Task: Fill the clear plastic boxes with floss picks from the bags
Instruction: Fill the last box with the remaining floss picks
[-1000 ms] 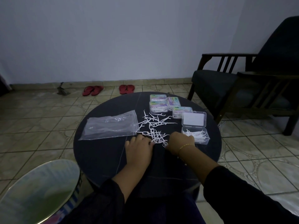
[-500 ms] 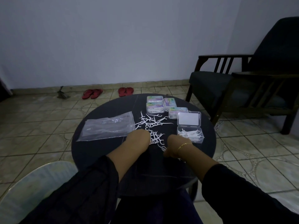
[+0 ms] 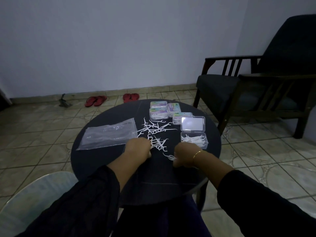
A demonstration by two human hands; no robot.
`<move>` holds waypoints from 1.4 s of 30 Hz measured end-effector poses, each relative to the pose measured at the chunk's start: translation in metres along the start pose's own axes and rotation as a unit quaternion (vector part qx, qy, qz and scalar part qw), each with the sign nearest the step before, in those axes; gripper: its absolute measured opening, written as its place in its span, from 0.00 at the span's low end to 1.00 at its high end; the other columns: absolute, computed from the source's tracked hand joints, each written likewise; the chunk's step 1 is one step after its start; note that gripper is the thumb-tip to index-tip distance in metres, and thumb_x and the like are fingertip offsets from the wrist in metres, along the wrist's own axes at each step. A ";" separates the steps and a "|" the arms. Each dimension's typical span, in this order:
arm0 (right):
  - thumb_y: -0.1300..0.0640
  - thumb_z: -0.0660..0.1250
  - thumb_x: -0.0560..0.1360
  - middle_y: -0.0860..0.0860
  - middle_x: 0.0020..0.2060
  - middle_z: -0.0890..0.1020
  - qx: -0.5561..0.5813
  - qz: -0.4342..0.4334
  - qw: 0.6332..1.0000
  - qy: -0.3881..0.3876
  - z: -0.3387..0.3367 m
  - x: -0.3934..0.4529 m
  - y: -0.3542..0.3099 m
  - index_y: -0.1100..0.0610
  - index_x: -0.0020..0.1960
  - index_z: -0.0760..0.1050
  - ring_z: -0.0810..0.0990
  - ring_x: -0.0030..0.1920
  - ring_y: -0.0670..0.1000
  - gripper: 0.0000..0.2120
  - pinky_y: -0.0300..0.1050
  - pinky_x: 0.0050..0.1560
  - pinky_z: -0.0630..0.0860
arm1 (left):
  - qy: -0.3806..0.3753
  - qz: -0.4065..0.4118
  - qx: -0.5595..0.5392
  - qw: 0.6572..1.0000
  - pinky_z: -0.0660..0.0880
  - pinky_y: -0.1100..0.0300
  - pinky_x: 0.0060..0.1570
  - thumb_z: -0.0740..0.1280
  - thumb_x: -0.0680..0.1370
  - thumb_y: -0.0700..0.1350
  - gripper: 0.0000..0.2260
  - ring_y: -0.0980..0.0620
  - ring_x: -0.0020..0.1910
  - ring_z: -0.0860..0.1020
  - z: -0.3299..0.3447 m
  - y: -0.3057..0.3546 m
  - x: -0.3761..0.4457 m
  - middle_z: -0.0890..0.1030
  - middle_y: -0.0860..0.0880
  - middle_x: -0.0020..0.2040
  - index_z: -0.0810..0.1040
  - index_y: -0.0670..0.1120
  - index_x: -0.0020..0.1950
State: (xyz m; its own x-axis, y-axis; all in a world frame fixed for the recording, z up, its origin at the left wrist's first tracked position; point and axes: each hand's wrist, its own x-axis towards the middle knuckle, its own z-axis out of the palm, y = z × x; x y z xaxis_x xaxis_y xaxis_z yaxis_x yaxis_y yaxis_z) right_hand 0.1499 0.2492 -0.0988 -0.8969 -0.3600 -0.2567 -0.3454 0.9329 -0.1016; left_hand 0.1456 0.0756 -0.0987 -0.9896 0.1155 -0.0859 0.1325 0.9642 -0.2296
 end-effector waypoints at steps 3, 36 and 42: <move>0.50 0.67 0.72 0.51 0.32 0.74 0.024 -0.001 0.999 0.029 -0.012 -0.002 0.011 0.55 0.34 0.73 0.78 0.40 0.54 0.11 0.45 0.41 0.75 | 0.019 0.011 -0.004 1.000 0.70 0.57 0.39 0.64 0.75 0.46 0.09 0.45 0.48 0.79 0.002 -0.005 0.001 0.79 0.46 0.50 0.78 0.43 0.52; 0.59 0.64 0.76 0.53 0.52 0.80 0.334 0.143 0.852 0.376 0.025 0.002 0.091 0.57 0.57 0.79 0.76 0.53 0.51 0.11 0.48 0.58 0.75 | 0.180 0.161 -0.153 0.958 0.74 0.55 0.48 0.61 0.80 0.53 0.13 0.47 0.52 0.77 -0.023 0.106 0.066 0.81 0.48 0.51 0.81 0.50 0.56; 0.61 0.60 0.78 0.54 0.56 0.77 0.320 0.176 0.847 0.387 0.035 0.006 0.084 0.57 0.59 0.78 0.73 0.56 0.52 0.13 0.41 0.58 0.68 | 0.311 0.120 -0.323 0.886 0.71 0.53 0.54 0.70 0.74 0.50 0.17 0.46 0.55 0.76 0.019 0.106 0.051 0.81 0.48 0.57 0.80 0.44 0.59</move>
State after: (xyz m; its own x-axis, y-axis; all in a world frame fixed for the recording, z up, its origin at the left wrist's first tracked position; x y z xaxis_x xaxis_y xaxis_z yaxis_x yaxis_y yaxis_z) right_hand 0.1254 0.3258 -0.1422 -0.9113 0.2796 0.3022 -0.0212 0.7012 -0.7127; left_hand 0.1101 0.1789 -0.1457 -0.8036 0.2499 0.5402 0.4816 0.8063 0.3434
